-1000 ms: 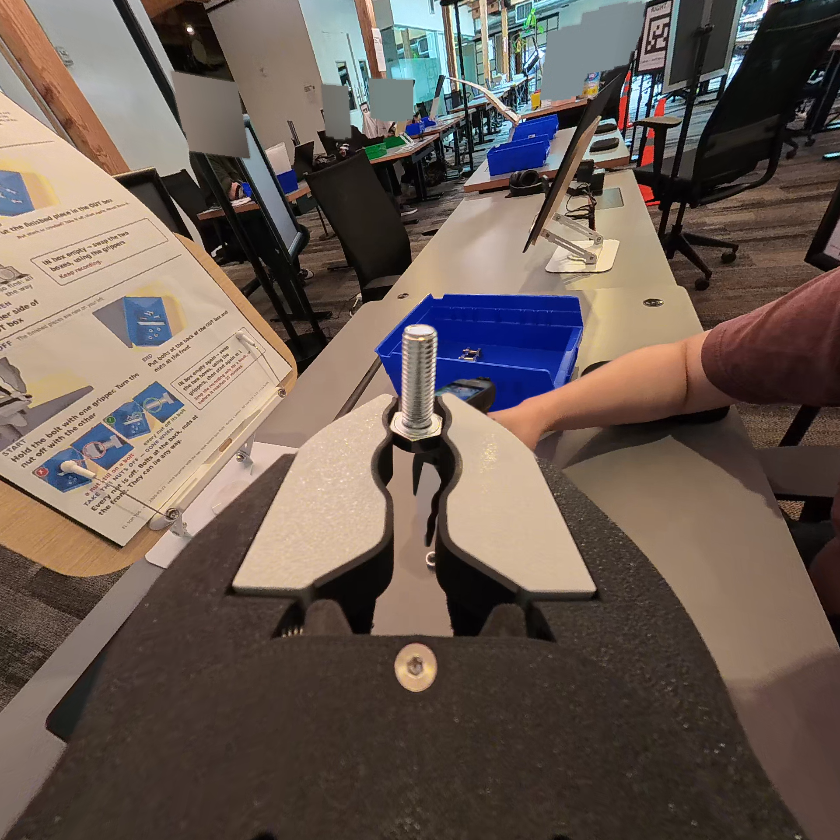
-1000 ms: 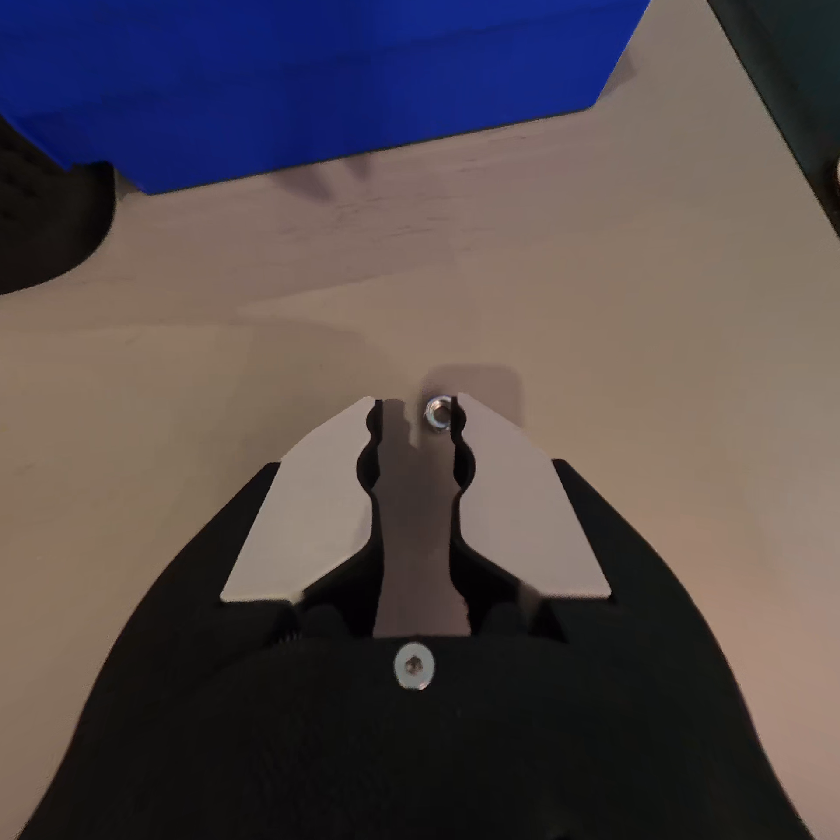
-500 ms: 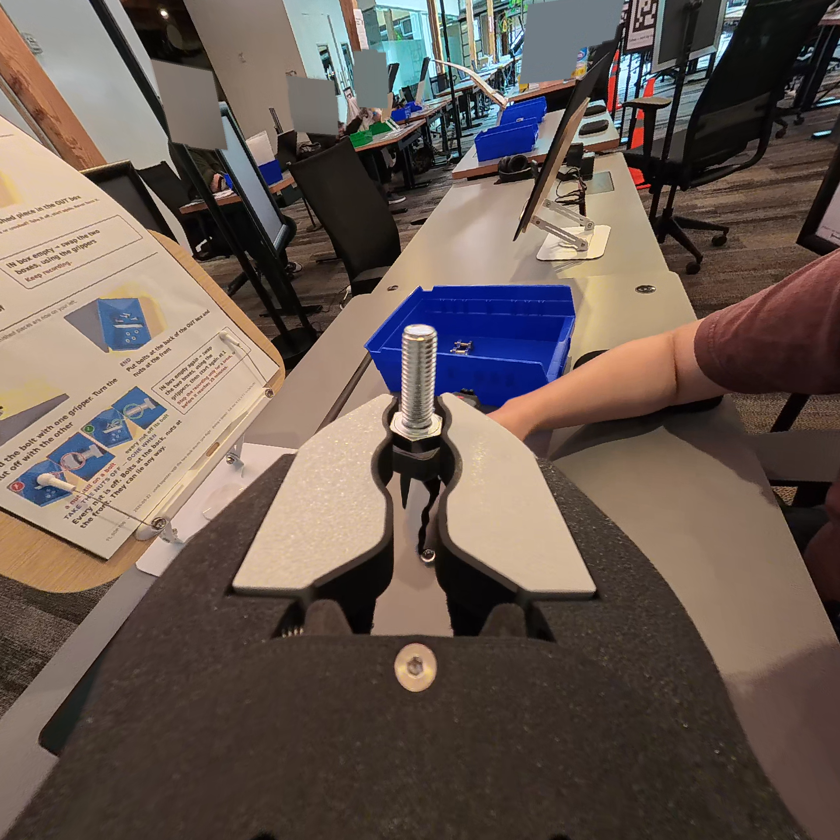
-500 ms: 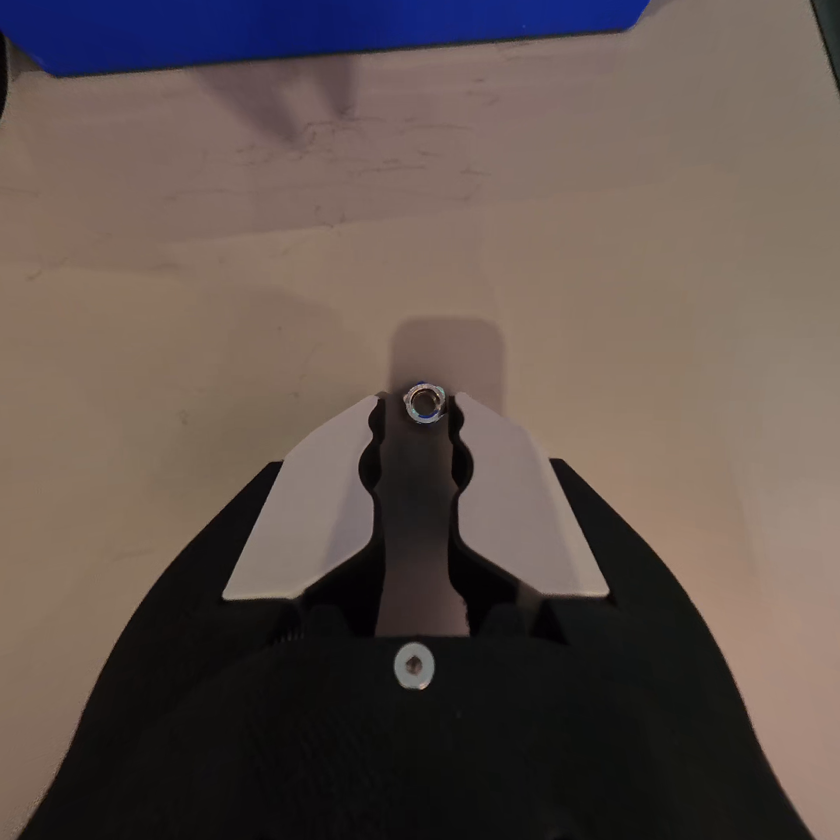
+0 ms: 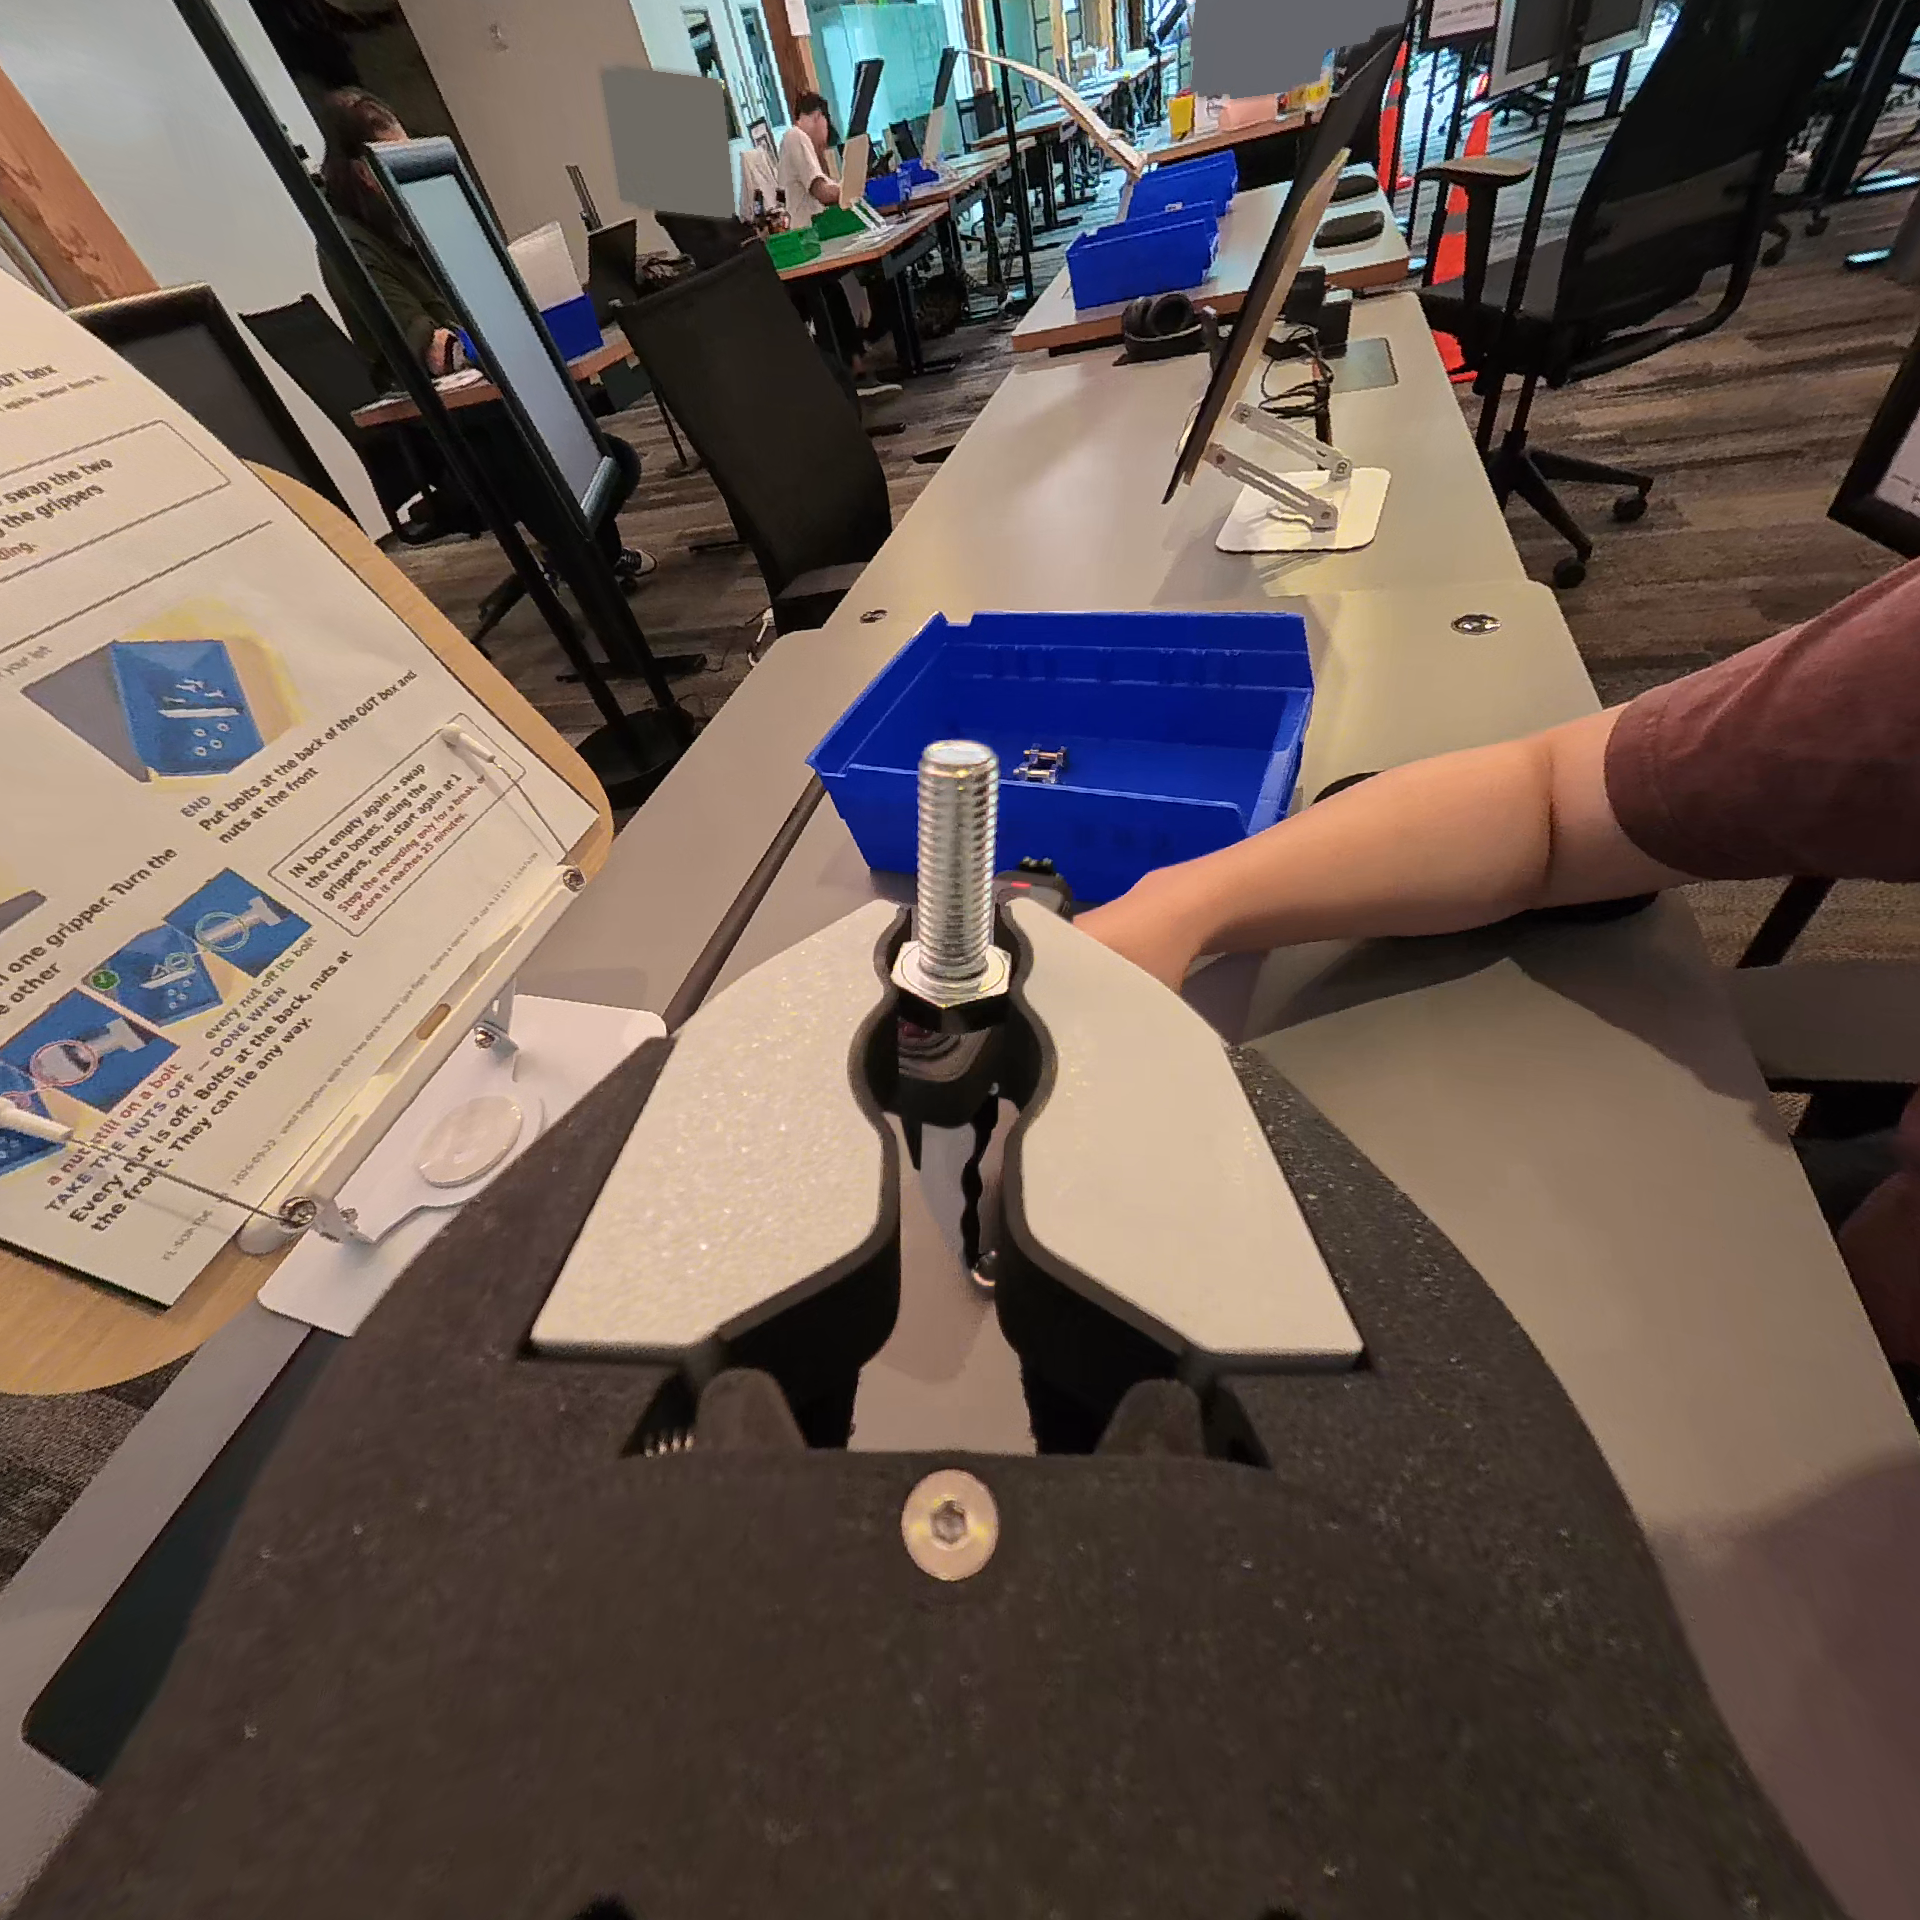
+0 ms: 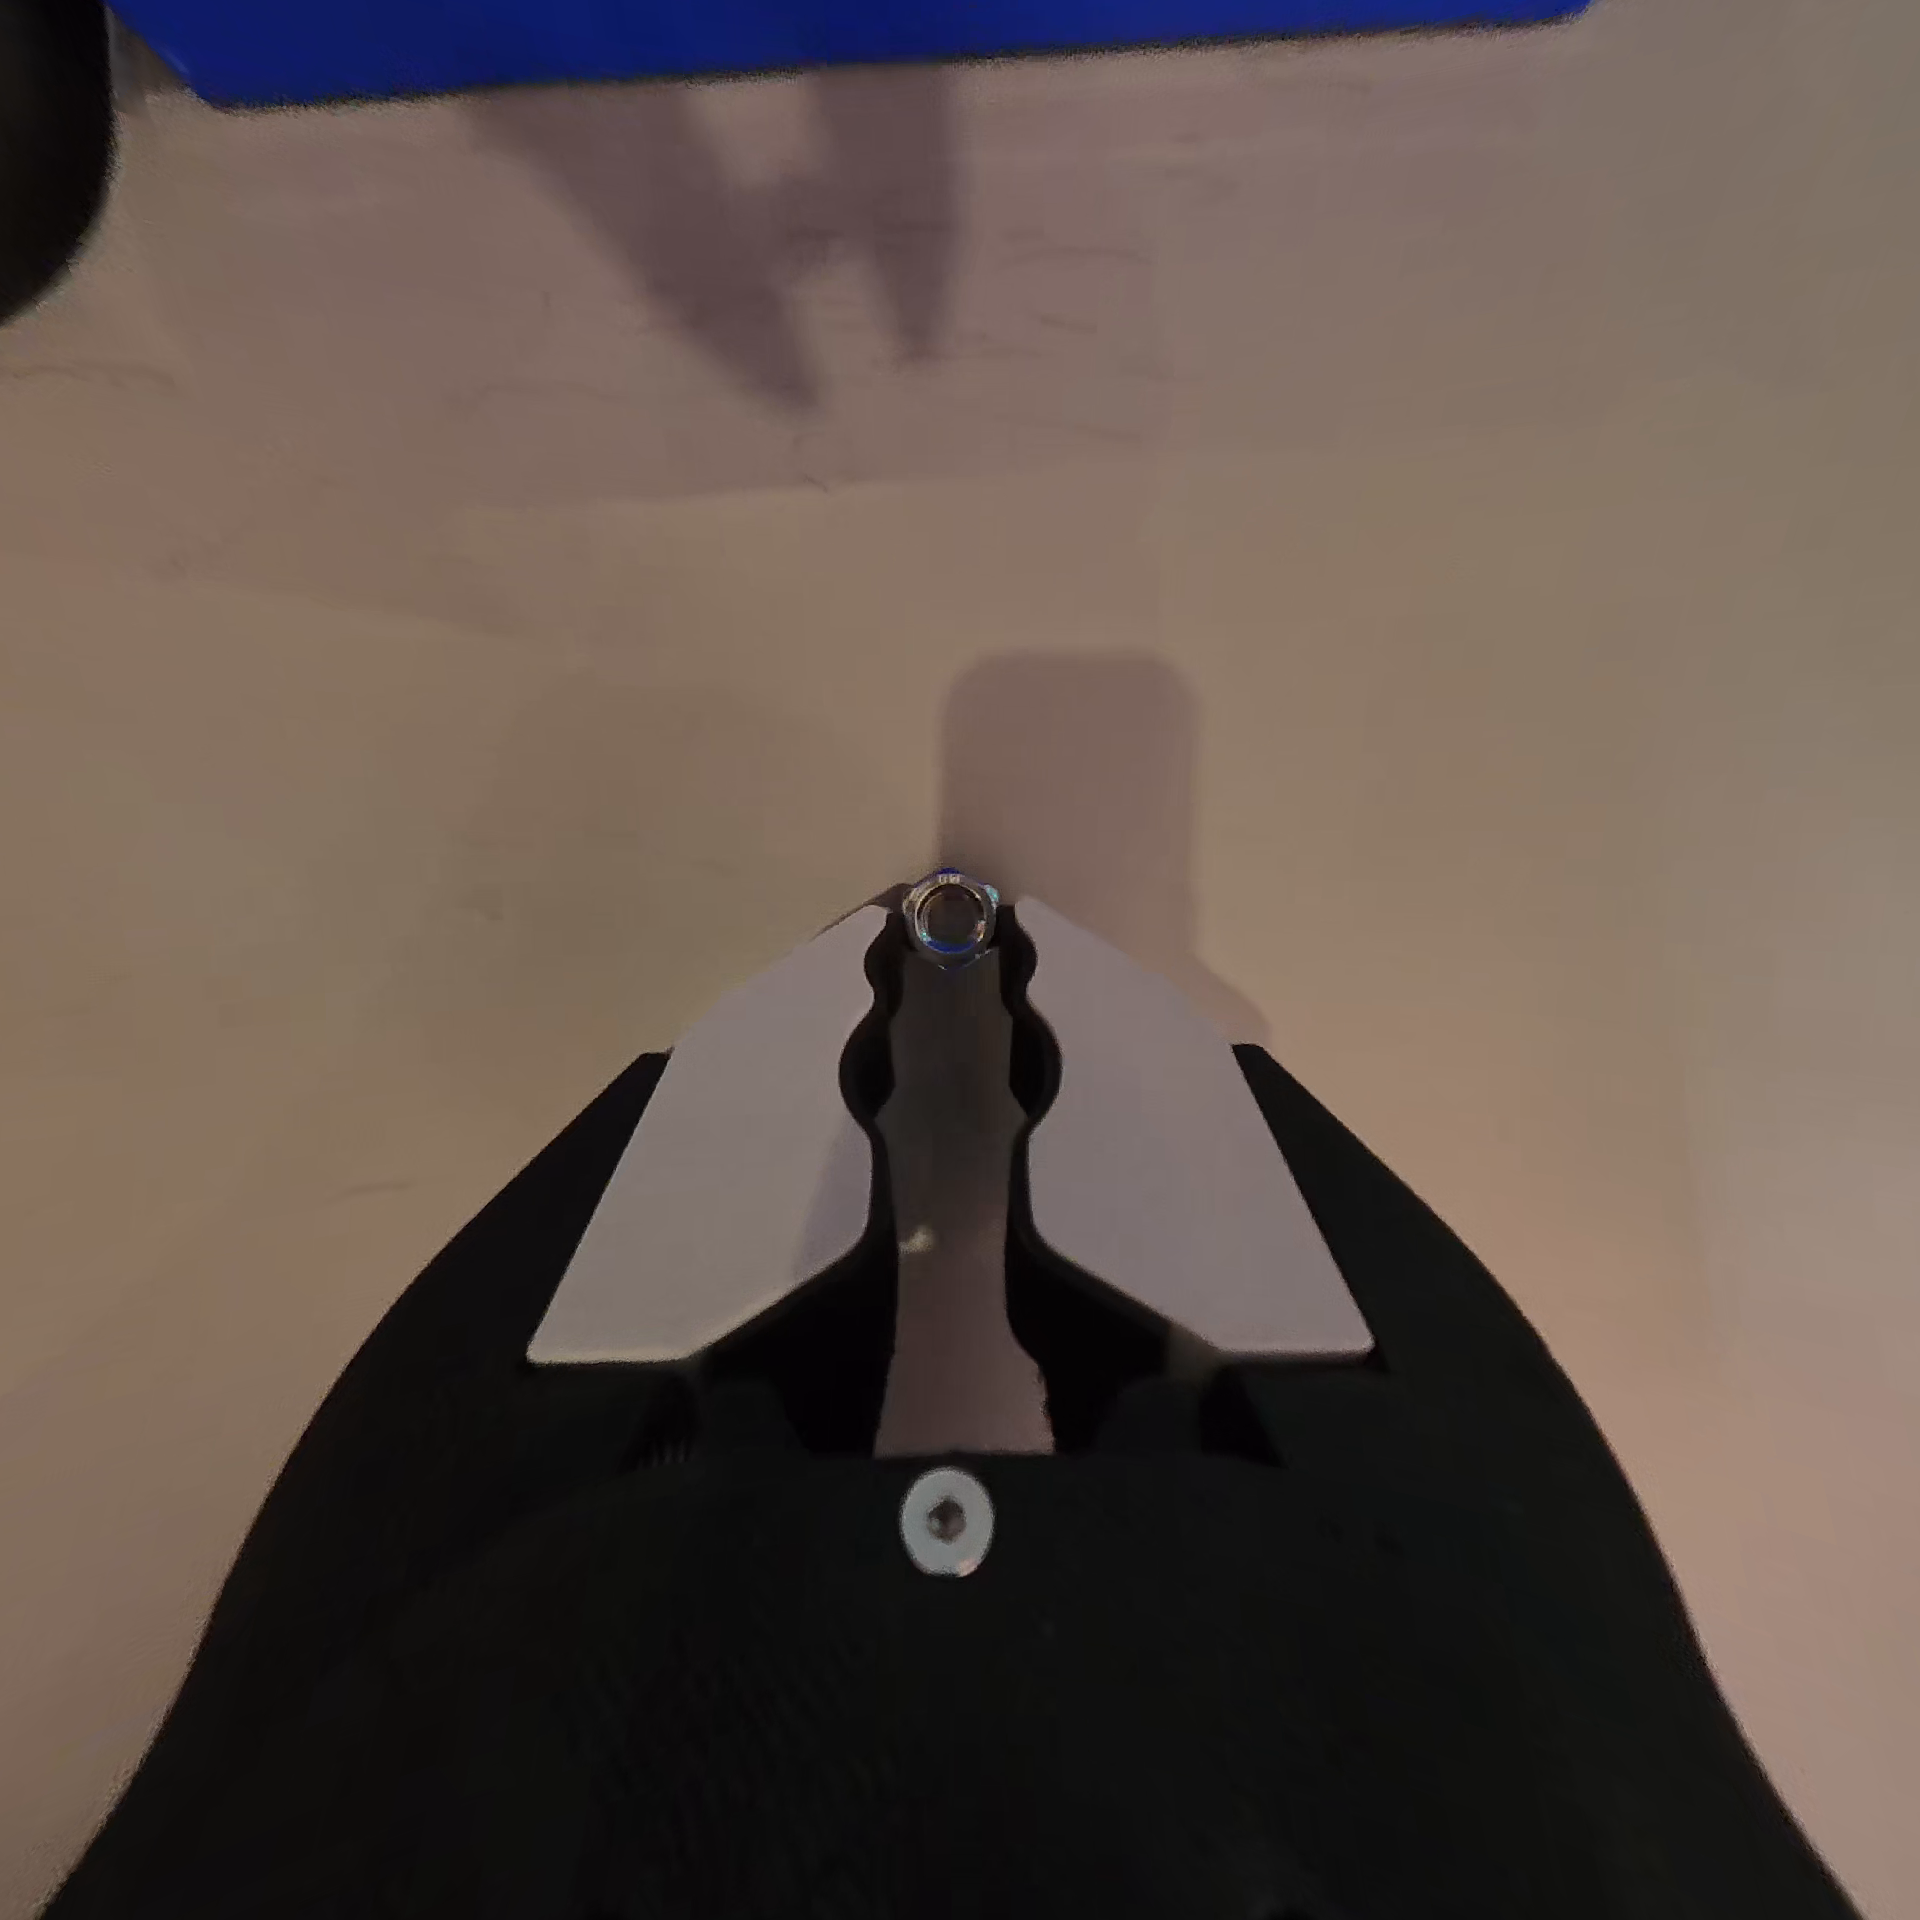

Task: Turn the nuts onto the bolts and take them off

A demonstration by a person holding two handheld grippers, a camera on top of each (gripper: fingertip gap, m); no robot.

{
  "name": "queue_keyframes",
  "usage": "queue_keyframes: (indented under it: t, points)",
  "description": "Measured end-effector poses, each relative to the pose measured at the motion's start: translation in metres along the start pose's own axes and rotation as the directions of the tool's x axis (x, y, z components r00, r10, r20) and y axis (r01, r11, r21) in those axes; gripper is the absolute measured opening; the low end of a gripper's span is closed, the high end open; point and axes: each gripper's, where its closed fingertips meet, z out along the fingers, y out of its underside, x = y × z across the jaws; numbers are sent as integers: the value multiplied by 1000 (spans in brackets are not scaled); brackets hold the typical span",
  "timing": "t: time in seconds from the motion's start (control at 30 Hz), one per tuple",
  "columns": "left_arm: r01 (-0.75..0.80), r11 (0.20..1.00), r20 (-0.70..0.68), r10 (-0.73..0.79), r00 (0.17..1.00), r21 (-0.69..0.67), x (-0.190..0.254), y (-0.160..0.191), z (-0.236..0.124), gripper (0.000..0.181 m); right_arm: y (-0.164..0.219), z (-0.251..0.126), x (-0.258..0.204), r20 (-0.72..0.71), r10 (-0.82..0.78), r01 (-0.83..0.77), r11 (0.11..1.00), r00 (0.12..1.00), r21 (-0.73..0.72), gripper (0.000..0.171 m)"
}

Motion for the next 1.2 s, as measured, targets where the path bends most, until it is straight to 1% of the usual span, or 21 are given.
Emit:
queue_keyframes:
  t: [0.1, 0.17, 0.23, 0.3, 0.37, 0.43, 0.47, 0.5, 0.57, 0.63, 0.7, 0.77, 0.87, 1.03, 1.13, 1.2]
  points:
    - [-2, 1000, 9, 2, 1000, 16, -1, -3, -3, 14, -11, -25, 0, -17, 25, -25, 999, 1000, 38, 18]
    - [2, 1000, 16, -2, 1000, 5, -2, -1, -2, 14, -23, -59, 7, -79, 35, -28, 996, 996, 88, 18]
    - [1, 999, 24, 0, 1000, -41, -3, 7, 6, 14, -37, -105, 14, -128, 74, -48, 980, 989, 195, 18]
    - [7, 996, -8, -8, 1000, -92, 1, 17, 23, 15, -51, -157, 15, -113, 122, -75, 931, 986, 357, 18]
    - [20, 991, -87, -32, 996, -129, 14, 27, 51, 15, -63, -204, 0, -45, 93, -57, 861, 995, 505, 18]
    - [19, 982, -164, -50, 985, -186, 29, 41, 79, 14, -69, -239, -16, -30, 38, -13, 807, 999, 591, 18]
    - [3, 973, -188, -48, 981, -232, 35, 51, 91, 14, -71, -250, -26, -29, -11, 26, 790, 1000, 612, 18]
    - [-21, 960, -194, -35, 980, -278, 39, 61, 100, 14, -71, -256, -35, -33, -59, 67, 783, 998, 619, 18]
    - [-62, 943, -214, -10, 977, -327, 46, 74, 112, 14, -67, -255, -44, -76, -132, 152, 803, 988, 576, 18]
    - [-59, 944, -250, -26, 968, -326, 56, 75, 119, 14, -57, -244, -45, -132, -192, 233, 844, 972, 483, 18]
    - [-56, 945, -282, -39, 959, -322, 63, 75, 122, 14, -47, -232, -48, -147, -268, 305, 861, 952, 407, 18]
    - [-59, 941, -290, -42, 956, -332, 66, 77, 124, 14, -44, -226, -51, -128, -286, 314, 869, 950, 382, 18]
    - [-65, 936, -299, -44, 953, -346, 68, 80, 125, 14, -45, -222, -55, -111, -307, 326, 865, 945, 383, 18]
    - [-92, 924, -349, -47, 936, -370, 79, 85, 124, 14, -39, -217, -65, -92, -385, 391, 849, 918, 356, 18]
    - [-156, 906, -341, 14, 940, -394, 80, 91, 127, 14, -34, -214, -66, -49, -368, 362, 867, 929, 344, 18]
    - [-158, 909, -339, 19, 941, -386, 80, 89, 127, 14, -36, -217, -67, -19, -350, 331, 866, 937, 375, 18]
